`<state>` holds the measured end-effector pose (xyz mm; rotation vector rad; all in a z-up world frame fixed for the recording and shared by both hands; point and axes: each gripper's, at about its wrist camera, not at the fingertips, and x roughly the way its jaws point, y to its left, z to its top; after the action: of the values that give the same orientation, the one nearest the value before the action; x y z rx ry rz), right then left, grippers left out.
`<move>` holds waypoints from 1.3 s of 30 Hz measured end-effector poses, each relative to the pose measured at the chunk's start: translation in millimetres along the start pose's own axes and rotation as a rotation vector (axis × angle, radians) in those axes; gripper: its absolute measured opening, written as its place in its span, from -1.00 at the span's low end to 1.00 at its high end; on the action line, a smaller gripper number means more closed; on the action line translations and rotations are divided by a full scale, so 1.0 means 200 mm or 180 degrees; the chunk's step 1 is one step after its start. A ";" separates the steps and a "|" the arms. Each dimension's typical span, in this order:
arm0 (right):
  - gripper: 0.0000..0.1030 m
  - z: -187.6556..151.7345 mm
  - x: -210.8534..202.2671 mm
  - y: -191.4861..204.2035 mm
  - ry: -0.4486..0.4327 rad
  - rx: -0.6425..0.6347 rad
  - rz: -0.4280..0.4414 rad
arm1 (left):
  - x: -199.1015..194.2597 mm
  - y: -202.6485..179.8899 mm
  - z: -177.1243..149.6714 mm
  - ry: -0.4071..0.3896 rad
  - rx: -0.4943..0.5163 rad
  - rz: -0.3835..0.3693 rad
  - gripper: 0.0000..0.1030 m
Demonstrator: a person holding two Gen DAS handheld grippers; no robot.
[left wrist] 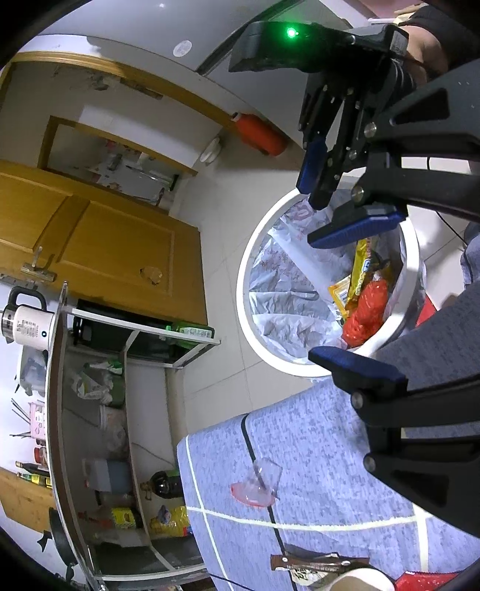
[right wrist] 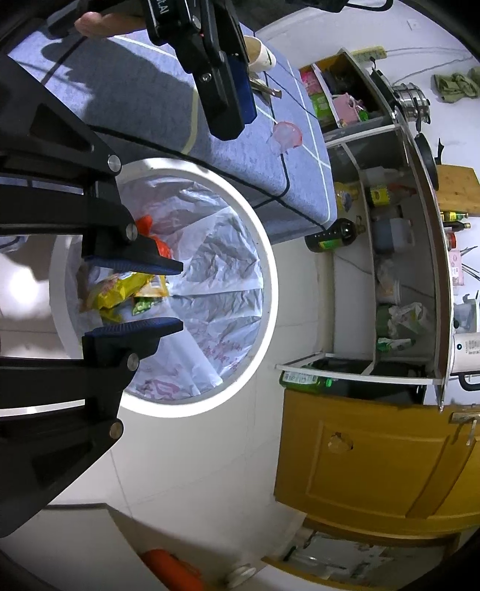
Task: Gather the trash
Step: 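Move both open grippers back toward the table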
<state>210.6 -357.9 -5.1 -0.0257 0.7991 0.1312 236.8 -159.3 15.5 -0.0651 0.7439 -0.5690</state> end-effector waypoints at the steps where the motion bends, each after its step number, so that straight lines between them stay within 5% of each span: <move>1: -0.52 0.00 -0.01 0.01 -0.0017 -0.0003 0.0013 | -0.02 0.00 0.00 -0.0019 0.0000 0.0010 0.11; 13: -0.52 0.05 -0.20 0.22 -0.0286 -0.0169 0.0328 | -0.35 0.14 -0.11 -0.0331 -0.0043 0.0268 0.11; 24: -0.52 0.07 -0.22 0.60 -0.0341 -0.0565 0.0678 | -0.71 0.52 -0.28 -0.0560 -0.0389 0.0865 0.11; 33: -0.51 0.11 -0.13 0.90 -0.0225 -0.0813 0.1149 | -0.83 0.87 -0.41 -0.0473 -0.0705 0.1261 0.11; 34: -0.49 0.11 -0.12 0.92 -0.0217 -0.0823 0.1172 | -0.83 0.89 -0.42 -0.0446 -0.0722 0.1273 0.11; 38: 0.14 0.14 -0.09 0.96 -0.0195 -0.0815 0.1245 | -0.82 0.98 -0.47 -0.0364 -0.0789 0.1308 0.27; 39: 0.14 0.17 -0.08 0.99 -0.0196 -0.0810 0.1304 | -0.81 0.99 -0.47 -0.0347 -0.0809 0.1294 0.28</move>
<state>197.9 -160.4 34.8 -0.0978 0.7141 0.6185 171.0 105.4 -3.8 -0.1742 0.6959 -0.0812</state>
